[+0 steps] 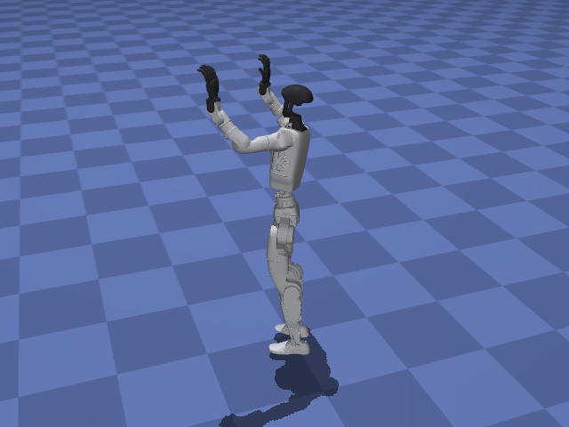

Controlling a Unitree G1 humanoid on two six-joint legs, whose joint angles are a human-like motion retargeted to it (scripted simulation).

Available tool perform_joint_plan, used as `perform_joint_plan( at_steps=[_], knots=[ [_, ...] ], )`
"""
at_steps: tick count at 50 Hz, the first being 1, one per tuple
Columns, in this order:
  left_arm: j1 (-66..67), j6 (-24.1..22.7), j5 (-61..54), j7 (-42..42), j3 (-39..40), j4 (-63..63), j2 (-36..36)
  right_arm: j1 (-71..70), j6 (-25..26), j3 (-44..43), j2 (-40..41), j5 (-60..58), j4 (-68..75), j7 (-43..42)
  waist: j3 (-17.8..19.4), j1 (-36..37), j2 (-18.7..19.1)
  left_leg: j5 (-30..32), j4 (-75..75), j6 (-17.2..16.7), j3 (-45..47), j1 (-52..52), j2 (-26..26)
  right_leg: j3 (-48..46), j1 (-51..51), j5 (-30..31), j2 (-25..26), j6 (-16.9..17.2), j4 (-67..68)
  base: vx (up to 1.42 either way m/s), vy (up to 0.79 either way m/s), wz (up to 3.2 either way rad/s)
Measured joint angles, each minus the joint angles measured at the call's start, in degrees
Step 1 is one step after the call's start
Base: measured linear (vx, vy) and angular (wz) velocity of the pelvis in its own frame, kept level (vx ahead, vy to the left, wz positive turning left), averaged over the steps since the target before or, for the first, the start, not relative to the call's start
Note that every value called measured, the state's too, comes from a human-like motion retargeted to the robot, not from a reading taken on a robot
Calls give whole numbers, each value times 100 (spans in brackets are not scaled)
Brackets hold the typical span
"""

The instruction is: Upper body actions

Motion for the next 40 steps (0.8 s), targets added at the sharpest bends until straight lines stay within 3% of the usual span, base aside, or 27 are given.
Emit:
perform_joint_plan(
  at_steps=[3, 6, 10, 17, 23, 27, 30, 34, 37, 40],
  knots=[
    [-418, 196, 1469, -843, -632, -470, -36, -713, 678, 843, -46, -1329, -391, -593, 5, -28, -31, -2, -4, 2, 2, 57, 5, -10, 54, -5, 16, -9, -1, 3, -4, -1],
    [-615, 641, 2608, -794, -901, -660, -151, -932, 442, 1114, 85, -1593, -346, -1176, 45, -13, -31, -1, -5, 7, 1, 104, 18, -19, 105, -8, 36, -13, -2, 0, 0, 0],
    [-494, 760, 2781, -362, -650, -289, 20, -415, 41, 470, -51, -860, 215, -861, 68, 8, -10, 11, 3, 7, -29, 68, 34, -44, 96, -9, 43, -2, -2, 0, 0, 0],
    [1031, 1096, 318, 725, 1446, 1377, 527, 1930, -125, -2750, -326, 142, 2242, 18, 203, 81, -6, 25, 16, -1, -46, -58, 35, -42, -4, -1, 28, 10, -8, -5, 10, 4],
    [3308, 197, -2162, 786, 3666, 3181, 669, 3965, -529, -5440, 128, 1105, 4218, 1667, 519, 47, -45, 38, 23, 1, -49, -31, 34, -61, 42, 1, 38, -3, -16, -6, 6, 3],
    [4755, 152, -3059, 406, 4799, 3818, 64, 5033, -810, -6318, 1046, 1736, 4628, 2259, 697, 34, -84, 42, 25, 2, -14, 25, 34, -29, 78, 20, 41, -16, -13, 0, 0, 0],
    [5539, 59, -3364, -250, 5172, 4202, -557, 5571, -1084, -6335, 1970, 1735, 4608, 2012, 821, -34, -104, 51, 23, 0, 0, 59, 30, -17, 101, 35, 32, -21, -8, 0, 0, 0],
    [6257, 634, -3461, -1732, 4768, 4488, -1554, 6280, -1115, -5977, 3312, 780, 4604, 1971, 956, -154, -156, 79, 29, -1, -14, 99, 25, -43, 155, 53, 13, -23, -6, 0, 0, 0],
    [6509, 1173, -3231, -2458, 4375, 4681, -2421, 6697, -964, -5479, 4194, -126, 4931, 2358, 1077, -254, -202, 102, 18, 3, -24, 157, 19, -66, 214, 67, 4, -24, -8, 0, 0, 0],
    [6629, 1417, -3168, -3136, 3900, 5034, -3275, 6935, -613, -4736, 4726, -988, 5671, 3153, 1225, -369, -202, 115, 9, 3, -9, 215, 18, -56, 252, 88, -2, -28, -6, -11, 4, -8]
  ],
)
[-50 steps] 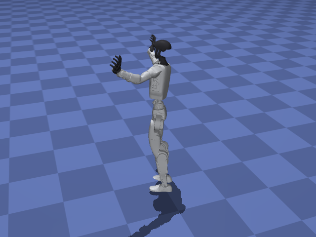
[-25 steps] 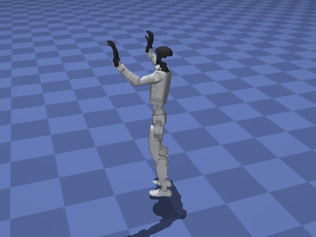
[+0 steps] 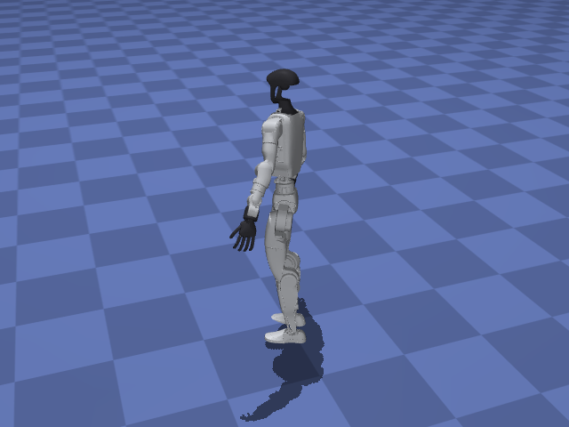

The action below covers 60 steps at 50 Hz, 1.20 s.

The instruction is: Upper body actions

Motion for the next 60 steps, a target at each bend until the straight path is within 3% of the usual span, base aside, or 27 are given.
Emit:
perform_joint_plan(
  at_steps=[6, 11, 15, 17, 20, 23, 27, 32, 40, 43, 47, 51, 60],
  knots=[
    [45, 563, 181, -1654, -1501, 1023, -1071, 27, 1531, 1401, 749, -1548, 1959, 1966, 224, 45, -84, -22, -29, 2, 138, 123, 8, 118, 3, 56, -1, -5, 17, -9, 0, -26],
    [276, 230, -9, -1556, -2554, 1252, -1934, 367, 1796, 2378, 1407, -1063, 2493, 1700, 287, 39, -120, -25, -32, 9, 146, 140, 4, 114, -7, 73, -17, 3, 29, 0, 0, -4],
    [522, 73, -599, -1172, -2823, 1269, -2613, 608, 2079, 2736, 1689, -627, 2336, 982, 295, 53, -143, -20, -33, 9, 156, 132, 40, 139, -79, 64, -147, 125, 161, 0, 1, 36],
    [607, 39, -852, -1100, -2873, 1225, -2919, 568, 1579, 2687, 1569, -385, 2286, 1025, 255, -718, -185, -5, -27, 37, -625, 132, -145, -655, 106, 29, -192, 71, 16, 3, 9, 248],
    [666, 81, -1128, -412, -2797, 1079, -3136, 483, 1045, 2833, 1264, -415, 2232, 1658, 238, -760, -213, -23, 13, -90, -596, 101, -74, -660, 136, -9, -278, 118, 36, 0, 9, 20],
    [620, -113, -1182, -320, -2817, 938, -3022, 419, 1041, 2903, 1044, -472, 2103, 1959, 327, -414, -192, 16, 48, -38, -259, 46, -62, -311, 86, 35, -192, 66, 28, -5, 6, -97],
    [516, 110, -902, -710, -3047, 918, -2702, 403, 991, 2763, 965, -315, 2042, 1644, 358, -108, -180, 24, 20, 35, -92, 68, -94, -160, 73, 58, -126, 36, 7, -2, 0, -34],
    [352, 242, -865, -441, -3055, 966, -2488, 473, 994, 2719, 1091, -68, 2000, 1430, 328, -80, -180, 47, 26, 42, -120, 8, -107, -186, 58, 51, -126, 34, -7, 0, 0, 0],
    [254, 131, -1002, -351, -3115, 1092, -2665, 576, 995, 3016, 1414, -268, 2349, 1678, 65, 237, -206, 0, -2, 30, 162, -82, -96, 108, -66, 8, -17, -37, -46, 1, -3, -31],
    [225, 109, -849, -536, -3292, 1193, -2802, 585, 1119, 3030, 1438, -383, 2339, 1388, -41, -105, -183, -26, -58, 67, -215, -30, -176, -244, -50, -3, -59, -9, -71, 3, -4, 92],
    [189, 220, -531, -105, -3358, 1237, -2896, 510, 990, 2993, 1326, -477, 2347, 1644, -98, -480, -153, 12, -35, 40, -510, -58, -172, -513, -22, 33, -161, 55, -67, 3, -2, 60],
    [101, 202, -537, -167, -3322, 1247, -2785, 397, 1017, 2987, 1217, -605, 2344, 2058, -67, -117, -127, 47, 23, 113, -67, -145, -133, -83, -83, 85, -52, 17, -62, 1, -2, -89],
    [-1, 393, -651, -364, -3301, 1335, -2692, 427, 993, 2921, 1292, -531, 2352, 1861, -122, 286, -130, 37, -3, 243, 307, -134, -180, 272, -114, 99, 146, -103, -95, 0, -3, -35]
  ],
)
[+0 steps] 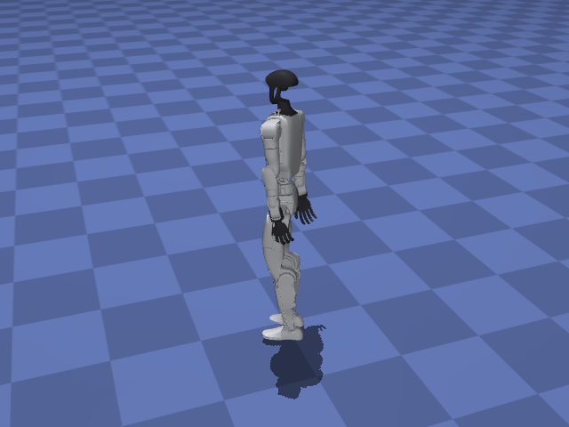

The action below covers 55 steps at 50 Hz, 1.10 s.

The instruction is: Upper body actions

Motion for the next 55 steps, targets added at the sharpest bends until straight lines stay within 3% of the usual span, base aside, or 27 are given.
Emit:
perform_joint_plan(
  at_steps=[9, 25, 55],
  knots=[
    [-18, 9, 559, 62, -209, -65, -8, 24, 9, 78, 0, -228, 12, -90, -37, 49, 23, -16, -11, -6, 35, 31, 26, 66, -23, 11, 24, -8, 17, 0, 0, -4],
    [-102, 54, 425, -236, 44, 124, 91, 13, -9, 13, -18, -210, 69, -12, -167, 64, 26, 9, -16, 29, 20, -110, 4, 63, -177, 28, -2, 16, 43, 0, 0, 0],
    [-89, -4, 342, -240, 7, 80, 69, 11, -50, 20, -60, -249, -7, -78, 12, -128, 19, 10, -43, -43, -153, 28, 0, -131, -53, 1, -63, 19, 28, 0, 0, -1]
  ],
)
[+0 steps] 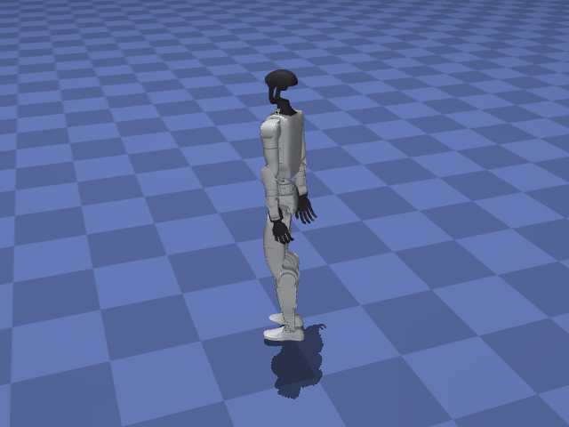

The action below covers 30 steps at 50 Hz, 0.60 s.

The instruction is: Upper body actions

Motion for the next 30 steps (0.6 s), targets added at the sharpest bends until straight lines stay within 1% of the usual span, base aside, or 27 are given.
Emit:
perform_joint_plan(
  at_steps=[8, 12, 14, 15, 17, 18, 20, 21, 25, 27, 30],
  knots=[
    [-145, 82, -10, -48, -93, 228, 16, -86, 66, -39, -59, 121, 210, 30, -3, 154, 32, 12, 27, 27, 221, -26, 13, 195, -28, 45, 22, -8, 7, 0, 0, -25],
    [-363, 114, -13, -272, -3, 539, 117, -269, 159, -107, -140, 236, 503, 76, -30, 446, 60, 12, 33, 63, 543, -30, 47, 517, -51, 68, 53, 15, 39, -3, -2, -47],
    [-606, 45, -111, -344, -75, 731, 255, -472, 103, -231, -217, 506, 705, -178, -68, -63, 69, -9, 50, -67, -6, 20, 67, -27, 41, -9, -94, 75, 49, -6, -1, 193],
    [-715, 19, -228, -262, -103, 744, 322, -590, 85, -243, -251, 732, 774, -391, -83, -260, 65, -15, 61, -117, -202, 31, 69, -233, 77, -37, -156, 97, 55, -5, -1, 110],
    [-1006, -172, -562, 284, 27, 744, 485, -876, -36, -306, -317, 1182, 789, -765, -119, -116, 69, -8, 59, -93, -77, 30, 68, -124, 60, -18, -132, 85, 57, -2, -1, -8],
    [-1168, -306, -713, 509, 104, 744, 574, -1017, -140, -396, -361, 1325, 747, -784, -175, -108, 77, -12, 55, -97, -84, 37, 67, -139, 58, -16, -137, 87, 56, 0, 0, 0],
    [-1657, -565, -976, 733, 292, 744, 791, -1485, -349, -599, -458, 1608, 692, -578, -247, -75, 81, -12, 59, -92, -71, 36, 63, -131, 51, -6, -133, 82, 54, -2, -3, -3],
    [-1965, -585, -1104, 692, 335, 744, 941, -1780, -371, -674, -514, 1765, 653, -369, -285, -71, 84, -9, 62, -89, -66, 38, 63, -131, 56, -4, -128, 77, 51, -8, -6, -4],
    [-3366, -511, -1406, 698, 491, 720, 1555, -3141, -302, -996, -699, 2382, 459, 581, -436, -112, 89, 3, 84, -85, -83, 49, 68, -164, 102, -11, -112, 65, 49, -9, -7, 8],
    [-4059, -522, -1329, 823, 505, 546, 1806, -3882, -212, -1127, -776, 2686, 324, 999, -533, -134, 102, 4, 90, -86, -97, 54, 72, -186, 118, -18, -108, 63, 52, 1, -7, 8],
    [-5147, -413, -1079, 1060, 501, 306, 2052, -4998, -91, -1260, -872, 3208, 144, 1379, -690, -94, 124, -7, 97, -87, -92, 52, 81, -170, 107, -28, -95, 57, 64, 4, -6, -3]
  ],
)
